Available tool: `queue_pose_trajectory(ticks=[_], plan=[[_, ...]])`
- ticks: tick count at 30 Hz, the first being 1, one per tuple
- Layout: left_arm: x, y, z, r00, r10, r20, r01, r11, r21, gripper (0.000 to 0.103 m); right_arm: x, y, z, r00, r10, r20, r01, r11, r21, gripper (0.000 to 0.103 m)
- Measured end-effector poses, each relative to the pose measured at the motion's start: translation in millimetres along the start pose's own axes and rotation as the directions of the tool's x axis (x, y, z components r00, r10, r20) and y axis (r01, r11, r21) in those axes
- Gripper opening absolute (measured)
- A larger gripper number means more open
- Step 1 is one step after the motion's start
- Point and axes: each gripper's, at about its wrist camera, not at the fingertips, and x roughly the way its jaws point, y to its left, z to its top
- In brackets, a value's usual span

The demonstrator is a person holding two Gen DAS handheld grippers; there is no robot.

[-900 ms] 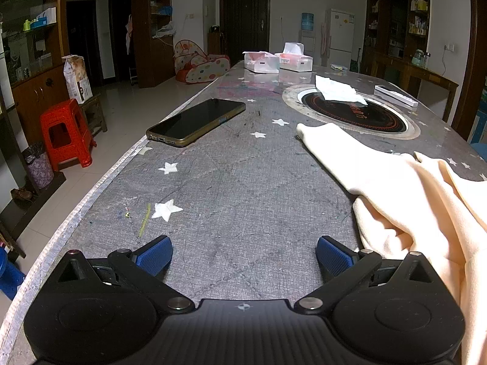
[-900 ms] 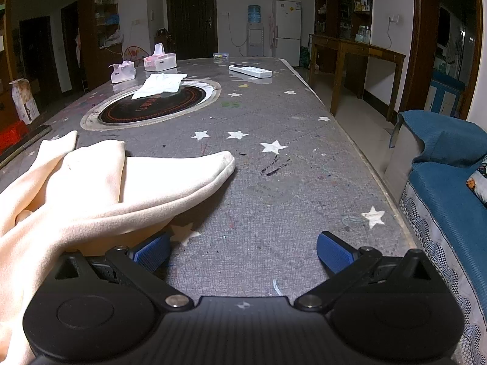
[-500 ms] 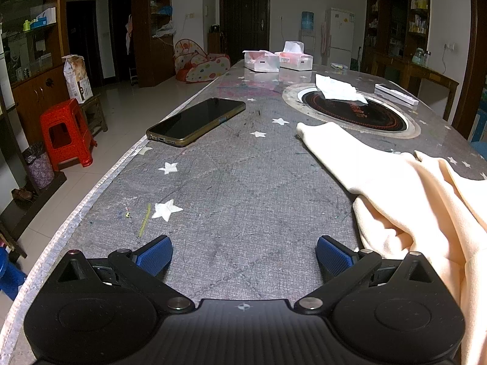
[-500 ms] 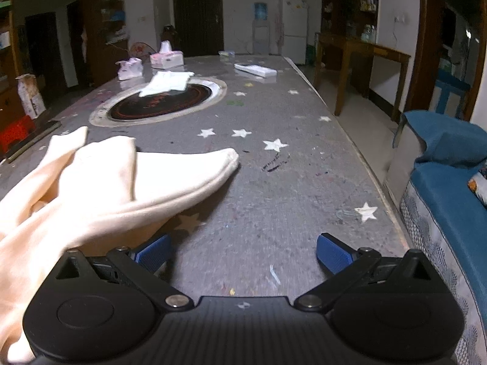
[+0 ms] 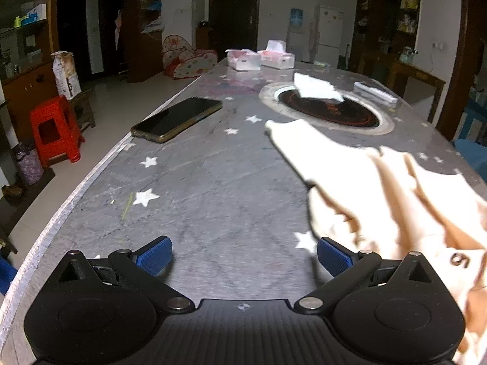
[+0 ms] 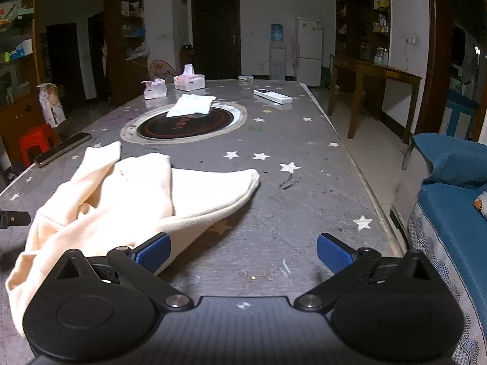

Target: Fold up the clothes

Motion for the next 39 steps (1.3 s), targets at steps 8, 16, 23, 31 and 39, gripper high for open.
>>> queue_pose_trajectory(ticks=[8,16,23,31,39], plan=[[-14.6,-22.0,8.4,0.997,-0.07,0.019,0.069,0.997,0.019,0.103,-10.1,9.9,4.3,0.999,0.046,0.017,-0.046,0.999,-0.018,0.103],[-15.3,-41.8,16.0,0.993,-0.12,0.017,0.119,0.992,0.042,0.103,-8.7,21.3,7.2,0.996,0.084,0.008,-0.083,0.996,-0.036,0.103],[-7.8,-59.3,28.2,0.986,-0.166,0.016,0.165,0.984,0.069,0.103,2.5,31.1,16.0,0.993,0.116,-0.001,-0.116,0.992,-0.056,0.101],[12.7,-81.4,45.6,0.974,-0.227,0.005,0.225,0.966,0.124,0.09,20.9,38.1,32.6,0.99,0.143,-0.011,-0.144,0.987,-0.077,0.09],[44.2,-98.4,56.9,0.965,-0.258,-0.056,0.264,0.952,0.155,0.063,51.5,37.6,51.1,0.982,0.18,-0.055,-0.184,0.98,-0.075,0.08]])
